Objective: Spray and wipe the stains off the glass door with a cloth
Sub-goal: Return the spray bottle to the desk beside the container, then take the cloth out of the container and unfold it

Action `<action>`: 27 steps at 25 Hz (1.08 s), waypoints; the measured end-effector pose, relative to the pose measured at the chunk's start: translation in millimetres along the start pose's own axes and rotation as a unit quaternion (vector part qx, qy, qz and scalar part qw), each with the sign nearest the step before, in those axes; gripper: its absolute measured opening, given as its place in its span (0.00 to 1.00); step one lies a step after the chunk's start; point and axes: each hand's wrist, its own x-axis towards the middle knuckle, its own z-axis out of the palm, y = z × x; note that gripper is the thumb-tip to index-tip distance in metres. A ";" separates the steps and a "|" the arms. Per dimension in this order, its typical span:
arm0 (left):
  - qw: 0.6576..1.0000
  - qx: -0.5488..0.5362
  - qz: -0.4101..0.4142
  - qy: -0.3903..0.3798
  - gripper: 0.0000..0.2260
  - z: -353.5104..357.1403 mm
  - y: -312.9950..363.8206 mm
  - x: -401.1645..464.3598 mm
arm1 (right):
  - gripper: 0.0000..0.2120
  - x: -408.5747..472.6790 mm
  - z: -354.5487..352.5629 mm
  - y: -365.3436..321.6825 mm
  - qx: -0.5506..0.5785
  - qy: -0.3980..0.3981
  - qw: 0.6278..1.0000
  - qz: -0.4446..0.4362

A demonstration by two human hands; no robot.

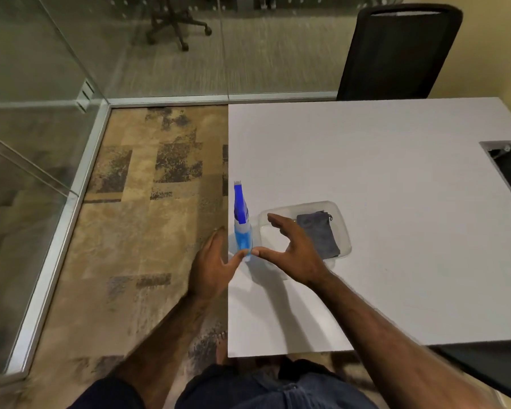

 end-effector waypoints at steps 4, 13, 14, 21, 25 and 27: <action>0.948 0.034 0.202 0.242 0.23 11.8 -0.2 -39.2 | 0.37 -18.2 -32.4 29.7 0.018 0.028 0.999 0.011; 0.922 -0.013 0.323 0.214 0.16 60.3 81.4 -29.7 | 0.23 -6.8 -90.6 92.7 -0.056 0.086 0.995 0.010; 0.935 -0.007 0.306 0.179 0.17 66.5 88.6 -22.7 | 0.22 -5.2 -94.3 96.9 -0.058 0.081 0.995 0.006; 0.978 0.102 0.141 -0.116 0.29 105.1 126.2 18.7 | 0.20 -4.2 -104.0 124.7 -0.018 0.089 0.996 -0.027; 0.987 0.006 0.030 -0.159 0.26 134.0 132.0 40.1 | 0.19 -6.5 -105.7 132.7 0.011 0.120 0.991 -0.050; 0.986 -0.021 -0.016 -0.167 0.25 142.5 137.1 48.2 | 0.18 -6.9 -107.5 135.3 0.028 0.133 0.989 -0.058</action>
